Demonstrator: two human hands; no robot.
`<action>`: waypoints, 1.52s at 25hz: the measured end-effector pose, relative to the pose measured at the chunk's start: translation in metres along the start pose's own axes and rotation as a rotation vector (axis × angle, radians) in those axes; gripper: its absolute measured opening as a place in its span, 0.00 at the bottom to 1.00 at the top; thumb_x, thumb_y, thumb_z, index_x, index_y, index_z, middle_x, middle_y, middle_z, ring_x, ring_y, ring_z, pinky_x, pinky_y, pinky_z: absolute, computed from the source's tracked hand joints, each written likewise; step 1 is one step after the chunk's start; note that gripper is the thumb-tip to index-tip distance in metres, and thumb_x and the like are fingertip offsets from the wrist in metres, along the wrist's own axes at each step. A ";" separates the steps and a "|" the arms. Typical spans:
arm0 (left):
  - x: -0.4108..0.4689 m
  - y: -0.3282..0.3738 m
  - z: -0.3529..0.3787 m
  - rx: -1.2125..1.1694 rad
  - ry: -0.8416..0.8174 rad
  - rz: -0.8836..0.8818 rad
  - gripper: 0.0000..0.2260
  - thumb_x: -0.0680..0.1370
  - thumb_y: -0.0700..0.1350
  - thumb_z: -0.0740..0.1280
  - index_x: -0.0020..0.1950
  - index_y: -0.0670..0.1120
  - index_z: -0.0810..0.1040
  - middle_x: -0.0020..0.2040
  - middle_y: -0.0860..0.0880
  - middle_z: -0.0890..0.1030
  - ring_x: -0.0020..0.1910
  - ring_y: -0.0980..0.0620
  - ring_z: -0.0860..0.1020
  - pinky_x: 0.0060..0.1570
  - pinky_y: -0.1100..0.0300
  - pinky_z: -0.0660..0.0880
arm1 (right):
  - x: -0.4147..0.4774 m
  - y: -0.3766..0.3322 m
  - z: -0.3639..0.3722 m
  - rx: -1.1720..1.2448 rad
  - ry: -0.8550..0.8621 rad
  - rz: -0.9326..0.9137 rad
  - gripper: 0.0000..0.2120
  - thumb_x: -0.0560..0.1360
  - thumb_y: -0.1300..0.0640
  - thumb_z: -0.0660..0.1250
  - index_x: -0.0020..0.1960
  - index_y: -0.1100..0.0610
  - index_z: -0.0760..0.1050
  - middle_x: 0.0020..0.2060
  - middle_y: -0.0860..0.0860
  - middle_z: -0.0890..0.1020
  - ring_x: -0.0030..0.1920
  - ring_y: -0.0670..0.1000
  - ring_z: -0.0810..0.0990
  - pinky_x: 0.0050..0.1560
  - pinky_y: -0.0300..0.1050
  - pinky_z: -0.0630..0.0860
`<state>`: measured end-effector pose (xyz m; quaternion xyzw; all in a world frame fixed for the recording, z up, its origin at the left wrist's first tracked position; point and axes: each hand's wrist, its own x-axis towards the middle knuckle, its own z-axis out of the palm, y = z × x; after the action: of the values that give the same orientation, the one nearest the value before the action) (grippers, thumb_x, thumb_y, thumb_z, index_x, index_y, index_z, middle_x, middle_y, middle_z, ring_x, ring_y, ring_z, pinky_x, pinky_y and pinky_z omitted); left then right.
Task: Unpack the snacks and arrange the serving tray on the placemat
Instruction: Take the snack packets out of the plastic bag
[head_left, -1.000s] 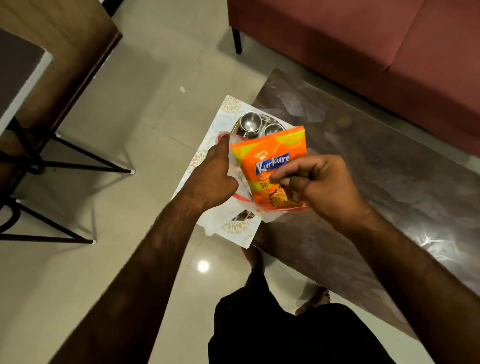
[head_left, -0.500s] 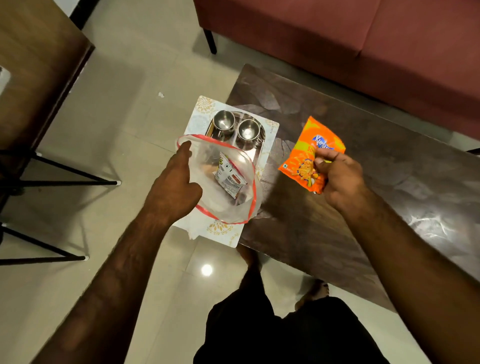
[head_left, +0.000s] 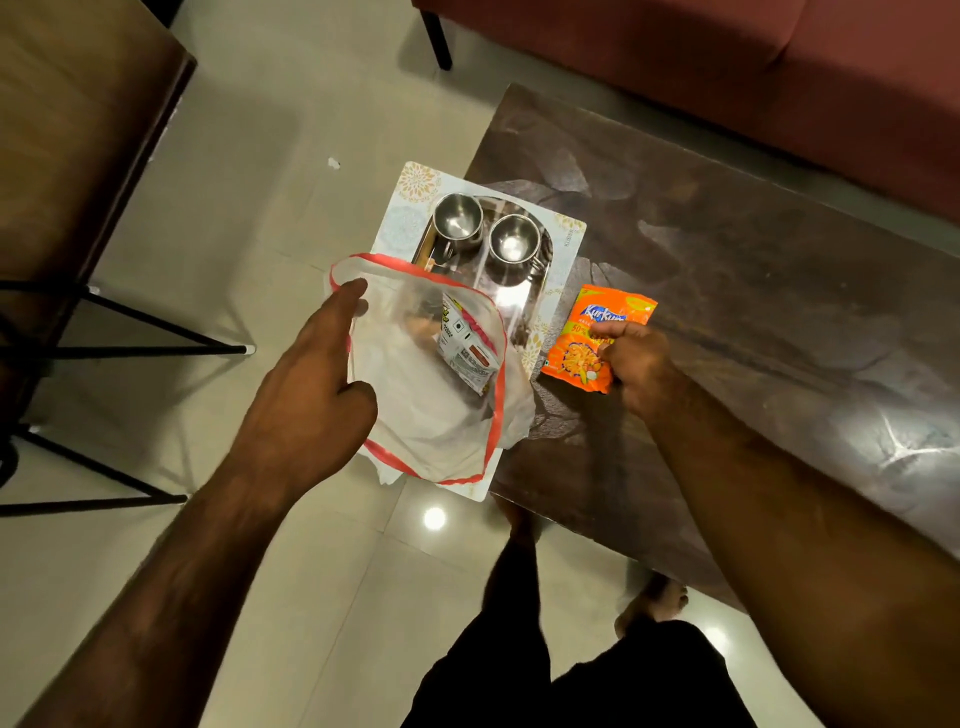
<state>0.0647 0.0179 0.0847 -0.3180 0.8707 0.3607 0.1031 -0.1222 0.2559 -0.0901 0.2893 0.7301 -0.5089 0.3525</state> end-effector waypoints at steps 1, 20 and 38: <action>0.000 0.000 0.000 0.001 0.001 0.001 0.41 0.70 0.31 0.62 0.78 0.59 0.56 0.76 0.59 0.68 0.66 0.45 0.75 0.60 0.55 0.69 | 0.006 0.000 0.004 -0.012 -0.003 -0.002 0.20 0.83 0.75 0.57 0.68 0.64 0.81 0.56 0.57 0.80 0.31 0.46 0.81 0.24 0.37 0.77; -0.004 0.021 0.005 -0.040 -0.042 0.003 0.41 0.71 0.34 0.60 0.81 0.58 0.53 0.80 0.55 0.62 0.75 0.51 0.67 0.64 0.58 0.66 | -0.190 -0.076 -0.026 -0.084 -0.138 -0.778 0.24 0.72 0.78 0.60 0.35 0.51 0.81 0.31 0.41 0.85 0.33 0.38 0.82 0.37 0.28 0.76; -0.037 0.020 0.021 -0.061 -0.091 0.015 0.41 0.73 0.36 0.61 0.82 0.57 0.48 0.82 0.54 0.56 0.68 0.44 0.74 0.57 0.58 0.69 | -0.142 -0.042 0.109 -1.545 -0.403 -0.362 0.31 0.79 0.53 0.67 0.81 0.49 0.67 0.76 0.57 0.71 0.75 0.61 0.72 0.77 0.53 0.72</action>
<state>0.0799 0.0610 0.0961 -0.2975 0.8560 0.4021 0.1303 -0.0481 0.1302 0.0219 -0.2545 0.8328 0.0465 0.4894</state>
